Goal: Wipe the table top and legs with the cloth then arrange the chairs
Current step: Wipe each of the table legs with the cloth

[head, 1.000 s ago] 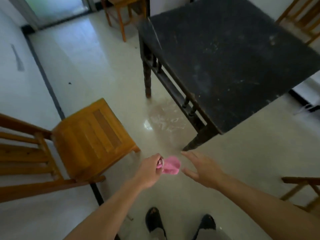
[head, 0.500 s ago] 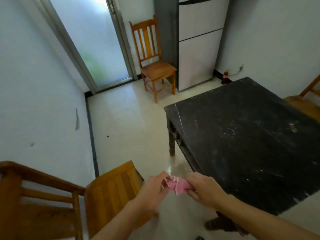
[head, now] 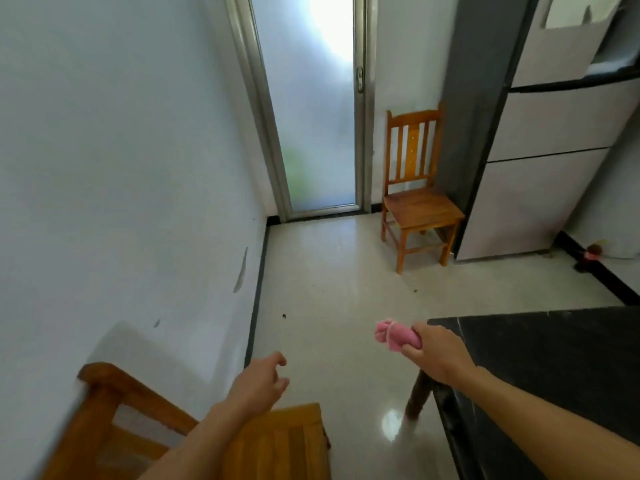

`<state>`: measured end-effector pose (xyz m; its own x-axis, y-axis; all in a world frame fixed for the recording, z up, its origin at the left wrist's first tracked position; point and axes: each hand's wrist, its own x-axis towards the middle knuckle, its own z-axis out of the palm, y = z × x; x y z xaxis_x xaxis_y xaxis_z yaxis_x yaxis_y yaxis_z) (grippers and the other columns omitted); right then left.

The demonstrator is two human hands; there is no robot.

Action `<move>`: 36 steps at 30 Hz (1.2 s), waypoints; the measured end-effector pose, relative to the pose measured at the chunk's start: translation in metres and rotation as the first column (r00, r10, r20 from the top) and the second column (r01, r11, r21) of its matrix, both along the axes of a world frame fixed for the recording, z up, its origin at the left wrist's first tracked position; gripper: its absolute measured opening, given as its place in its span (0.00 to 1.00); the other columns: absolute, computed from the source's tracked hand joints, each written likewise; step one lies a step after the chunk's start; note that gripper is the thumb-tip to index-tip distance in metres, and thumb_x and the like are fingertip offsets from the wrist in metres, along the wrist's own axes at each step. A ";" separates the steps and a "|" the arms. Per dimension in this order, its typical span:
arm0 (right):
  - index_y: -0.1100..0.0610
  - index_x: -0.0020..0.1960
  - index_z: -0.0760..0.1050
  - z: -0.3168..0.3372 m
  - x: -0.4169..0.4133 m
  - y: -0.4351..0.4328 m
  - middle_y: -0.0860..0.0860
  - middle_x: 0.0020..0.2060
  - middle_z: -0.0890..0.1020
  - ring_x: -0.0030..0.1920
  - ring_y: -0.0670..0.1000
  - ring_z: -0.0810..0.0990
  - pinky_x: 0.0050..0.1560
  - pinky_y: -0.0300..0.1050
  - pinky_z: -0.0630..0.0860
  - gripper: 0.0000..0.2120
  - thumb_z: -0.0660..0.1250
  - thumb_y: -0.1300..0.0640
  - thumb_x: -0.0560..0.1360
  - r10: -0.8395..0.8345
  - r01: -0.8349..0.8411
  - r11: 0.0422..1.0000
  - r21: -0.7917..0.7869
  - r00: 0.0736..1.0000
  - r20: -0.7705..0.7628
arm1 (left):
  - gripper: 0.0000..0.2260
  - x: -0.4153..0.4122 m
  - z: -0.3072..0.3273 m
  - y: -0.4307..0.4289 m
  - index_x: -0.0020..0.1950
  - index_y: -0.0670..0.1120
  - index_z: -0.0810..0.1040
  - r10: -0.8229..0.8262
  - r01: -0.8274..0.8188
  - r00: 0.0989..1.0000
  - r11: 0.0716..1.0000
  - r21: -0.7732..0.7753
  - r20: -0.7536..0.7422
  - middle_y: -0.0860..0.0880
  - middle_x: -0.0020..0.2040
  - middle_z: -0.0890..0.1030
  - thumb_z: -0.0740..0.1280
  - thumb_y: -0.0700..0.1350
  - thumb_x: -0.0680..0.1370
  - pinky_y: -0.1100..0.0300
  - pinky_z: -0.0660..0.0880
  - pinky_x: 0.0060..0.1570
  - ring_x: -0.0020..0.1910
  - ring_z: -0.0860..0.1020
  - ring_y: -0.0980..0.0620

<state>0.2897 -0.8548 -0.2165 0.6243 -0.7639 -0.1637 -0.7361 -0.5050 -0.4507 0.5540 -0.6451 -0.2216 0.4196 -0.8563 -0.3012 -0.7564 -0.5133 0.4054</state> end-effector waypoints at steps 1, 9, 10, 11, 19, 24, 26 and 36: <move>0.49 0.43 0.74 0.005 0.012 -0.019 0.46 0.34 0.78 0.35 0.46 0.78 0.42 0.44 0.80 0.09 0.66 0.45 0.76 -0.001 0.001 1.000 -0.025 1.000 0.005 | 0.14 0.013 0.004 -0.017 0.64 0.50 0.70 -0.001 0.001 0.999 1.000 0.001 0.032 0.53 0.46 0.79 0.63 0.51 0.80 0.62 0.76 0.46 0.43 0.78 0.57; 0.49 0.44 0.76 0.020 0.081 -0.153 0.46 0.35 0.80 0.35 0.47 0.78 0.35 0.43 0.74 0.09 0.68 0.44 0.74 -0.012 0.005 0.993 -0.115 0.998 -0.058 | 0.15 0.076 0.033 -0.143 0.67 0.51 0.69 -0.026 0.045 0.980 0.995 -0.090 0.197 0.50 0.60 0.78 0.61 0.52 0.80 0.55 0.75 0.55 0.55 0.78 0.51; 0.50 0.44 0.77 0.018 0.094 -0.171 0.47 0.36 0.80 0.34 0.46 0.77 0.33 0.41 0.71 0.08 0.68 0.45 0.74 -0.008 0.002 0.993 -0.114 0.999 -0.054 | 0.16 0.085 0.034 -0.157 0.67 0.50 0.69 -0.021 0.045 0.975 0.993 -0.106 0.219 0.50 0.60 0.77 0.60 0.51 0.80 0.54 0.74 0.56 0.56 0.77 0.50; 0.50 0.44 0.77 0.015 0.109 -0.189 0.47 0.36 0.80 0.34 0.46 0.77 0.32 0.40 0.68 0.08 0.68 0.46 0.74 -0.010 0.004 0.994 -0.111 0.999 -0.052 | 0.15 0.095 0.034 -0.170 0.67 0.50 0.69 -0.012 0.043 0.970 0.992 -0.121 0.243 0.50 0.61 0.77 0.60 0.51 0.80 0.54 0.74 0.56 0.56 0.77 0.50; 0.51 0.42 0.76 -0.040 0.234 -0.340 0.48 0.37 0.81 0.36 0.50 0.79 0.35 0.46 0.73 0.12 0.66 0.42 0.72 0.059 -0.063 0.996 -0.061 0.997 -0.056 | 0.12 0.189 0.030 -0.300 0.61 0.49 0.71 -0.096 0.130 0.828 0.991 -0.023 0.553 0.50 0.57 0.74 0.57 0.50 0.81 0.56 0.69 0.56 0.55 0.72 0.50; 0.50 0.45 0.75 -0.049 0.281 -0.405 0.50 0.42 0.83 0.41 0.53 0.80 0.35 0.44 0.69 0.09 0.67 0.44 0.73 0.063 -0.063 0.998 -0.026 0.998 -0.019 | 0.11 0.227 0.033 -0.382 0.54 0.47 0.77 -0.160 0.251 0.737 0.967 -0.046 0.657 0.47 0.53 0.78 0.67 0.51 0.76 0.52 0.74 0.52 0.51 0.77 0.47; 0.48 0.50 0.77 -0.050 0.297 -0.425 0.49 0.44 0.84 0.42 0.52 0.81 0.38 0.45 0.74 0.10 0.67 0.44 0.73 0.069 -0.069 0.998 -0.010 0.998 0.008 | 0.13 0.238 0.035 -0.408 0.53 0.47 0.78 -0.170 0.281 0.720 0.958 -0.058 0.673 0.45 0.53 0.80 0.71 0.51 0.73 0.51 0.77 0.49 0.51 0.79 0.46; 0.49 0.54 0.75 -0.048 0.308 -0.533 0.48 0.46 0.78 0.42 0.48 0.75 0.38 0.41 0.70 0.14 0.71 0.45 0.72 -0.125 0.129 0.989 -0.078 0.990 0.058 | 0.17 0.297 0.006 -0.566 0.55 0.48 0.77 -0.389 0.512 0.687 0.858 -0.029 0.614 0.44 0.57 0.79 0.56 0.55 0.77 0.48 0.78 0.51 0.53 0.79 0.45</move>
